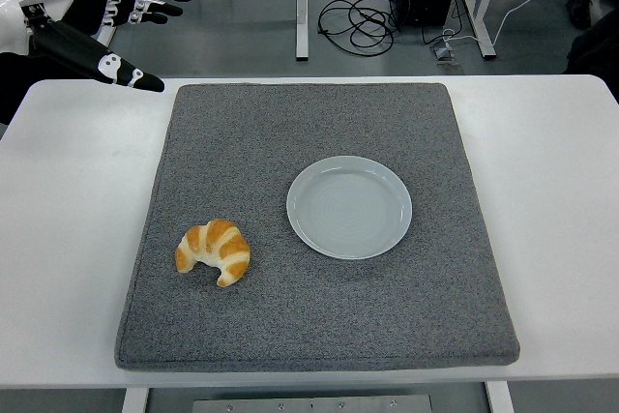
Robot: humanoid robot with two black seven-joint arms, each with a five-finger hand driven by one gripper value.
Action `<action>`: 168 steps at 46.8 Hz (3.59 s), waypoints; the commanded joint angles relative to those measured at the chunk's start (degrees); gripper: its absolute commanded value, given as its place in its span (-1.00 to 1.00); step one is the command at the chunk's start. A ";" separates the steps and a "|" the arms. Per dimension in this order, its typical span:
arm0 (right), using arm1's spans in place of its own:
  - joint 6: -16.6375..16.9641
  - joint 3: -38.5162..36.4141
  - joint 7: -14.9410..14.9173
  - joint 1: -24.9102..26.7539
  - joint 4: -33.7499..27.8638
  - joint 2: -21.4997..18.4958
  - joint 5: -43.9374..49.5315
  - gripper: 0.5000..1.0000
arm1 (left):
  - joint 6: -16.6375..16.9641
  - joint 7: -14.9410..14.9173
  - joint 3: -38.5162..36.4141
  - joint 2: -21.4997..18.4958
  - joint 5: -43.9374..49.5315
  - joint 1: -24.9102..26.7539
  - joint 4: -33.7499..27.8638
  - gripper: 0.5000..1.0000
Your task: Place the bread on the plate
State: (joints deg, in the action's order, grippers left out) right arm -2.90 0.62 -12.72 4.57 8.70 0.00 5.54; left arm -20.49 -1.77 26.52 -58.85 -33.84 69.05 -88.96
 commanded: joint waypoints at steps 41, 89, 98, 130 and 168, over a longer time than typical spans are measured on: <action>0.00 0.00 -0.02 0.00 0.00 0.00 0.00 1.00 | -0.52 0.63 -2.53 6.81 -44.37 -16.57 -9.91 0.91; 0.00 -0.01 -0.02 0.00 0.00 0.00 0.00 1.00 | 23.22 9.59 -6.66 13.23 -66.62 -26.07 -1.04 0.89; 0.00 0.00 -0.02 0.00 0.00 0.00 0.00 1.00 | 23.22 9.68 -6.66 14.11 -66.44 -27.03 -1.13 0.89; 0.00 0.08 -0.02 0.00 0.00 0.00 0.00 1.00 | 25.68 9.86 -6.66 16.13 -66.71 -27.83 0.63 0.88; 0.00 0.00 0.06 0.00 0.00 0.00 0.00 1.00 | 32.01 10.30 -9.12 17.80 -70.48 -29.41 2.65 0.66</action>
State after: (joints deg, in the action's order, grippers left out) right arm -2.90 0.66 -12.73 4.57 8.70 0.00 5.54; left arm 11.49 8.65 17.44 -41.04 -104.19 39.64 -86.30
